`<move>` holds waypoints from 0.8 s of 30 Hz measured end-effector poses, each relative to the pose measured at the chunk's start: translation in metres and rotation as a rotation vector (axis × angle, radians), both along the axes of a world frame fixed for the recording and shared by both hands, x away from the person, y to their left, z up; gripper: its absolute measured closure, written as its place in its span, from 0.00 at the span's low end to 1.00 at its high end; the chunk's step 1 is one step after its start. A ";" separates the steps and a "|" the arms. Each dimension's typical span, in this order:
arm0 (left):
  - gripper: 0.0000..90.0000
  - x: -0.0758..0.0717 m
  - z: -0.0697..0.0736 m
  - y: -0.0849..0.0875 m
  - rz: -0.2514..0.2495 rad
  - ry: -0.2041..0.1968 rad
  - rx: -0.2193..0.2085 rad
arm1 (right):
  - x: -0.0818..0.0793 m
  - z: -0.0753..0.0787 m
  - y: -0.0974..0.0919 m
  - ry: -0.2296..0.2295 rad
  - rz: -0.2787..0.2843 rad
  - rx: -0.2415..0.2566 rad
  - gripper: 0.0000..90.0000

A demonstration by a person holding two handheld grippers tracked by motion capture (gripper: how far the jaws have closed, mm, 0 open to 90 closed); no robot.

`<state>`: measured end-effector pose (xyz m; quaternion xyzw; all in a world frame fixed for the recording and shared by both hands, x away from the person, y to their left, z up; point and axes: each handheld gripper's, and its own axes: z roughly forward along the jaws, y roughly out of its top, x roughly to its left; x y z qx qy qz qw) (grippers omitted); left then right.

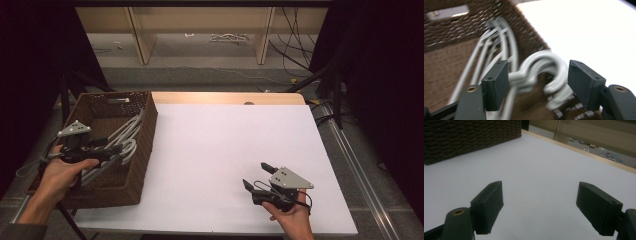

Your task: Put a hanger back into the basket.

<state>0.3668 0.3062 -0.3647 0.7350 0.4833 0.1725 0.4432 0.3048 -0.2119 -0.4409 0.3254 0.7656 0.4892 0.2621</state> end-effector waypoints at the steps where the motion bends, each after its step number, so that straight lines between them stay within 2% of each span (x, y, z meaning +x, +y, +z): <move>1: 0.35 -0.001 0.001 -0.002 0.009 -0.004 -0.018 | 0.000 0.000 0.000 -0.008 -0.004 0.003 0.25; 2: 0.35 -0.003 0.003 -0.006 0.010 -0.013 -0.035 | 0.000 0.000 0.000 -0.009 -0.004 0.003 0.25; 5: 0.34 -0.006 0.007 -0.017 0.001 -0.041 -0.038 | 0.000 0.000 -0.001 -0.004 0.001 0.004 0.25; 11: 0.30 -0.014 0.011 -0.041 -0.049 -0.083 -0.041 | -0.001 0.001 -0.001 0.013 0.000 0.010 0.25; 14: 0.28 -0.017 0.013 -0.051 -0.069 -0.103 -0.046 | 0.000 0.001 -0.001 -0.003 0.002 0.006 0.25; 15: 0.28 -0.017 0.014 -0.053 -0.076 -0.117 -0.034 | 0.000 0.001 -0.001 -0.003 0.002 0.005 0.25; 20: 0.27 -0.021 0.018 -0.069 -0.084 -0.142 -0.051 | 0.000 0.001 -0.001 -0.003 0.001 0.004 0.25; 22: 0.27 -0.025 0.020 -0.076 -0.088 -0.160 -0.035 | 0.000 0.000 -0.001 -0.001 -0.001 0.005 0.25; 23: 0.27 -0.027 0.021 -0.081 -0.105 -0.182 -0.009 | 0.000 0.000 -0.001 -0.001 0.000 0.004 0.25; 24: 0.27 -0.030 0.022 -0.088 -0.113 -0.192 0.000 | 0.000 0.000 -0.001 -0.004 0.001 0.004 0.25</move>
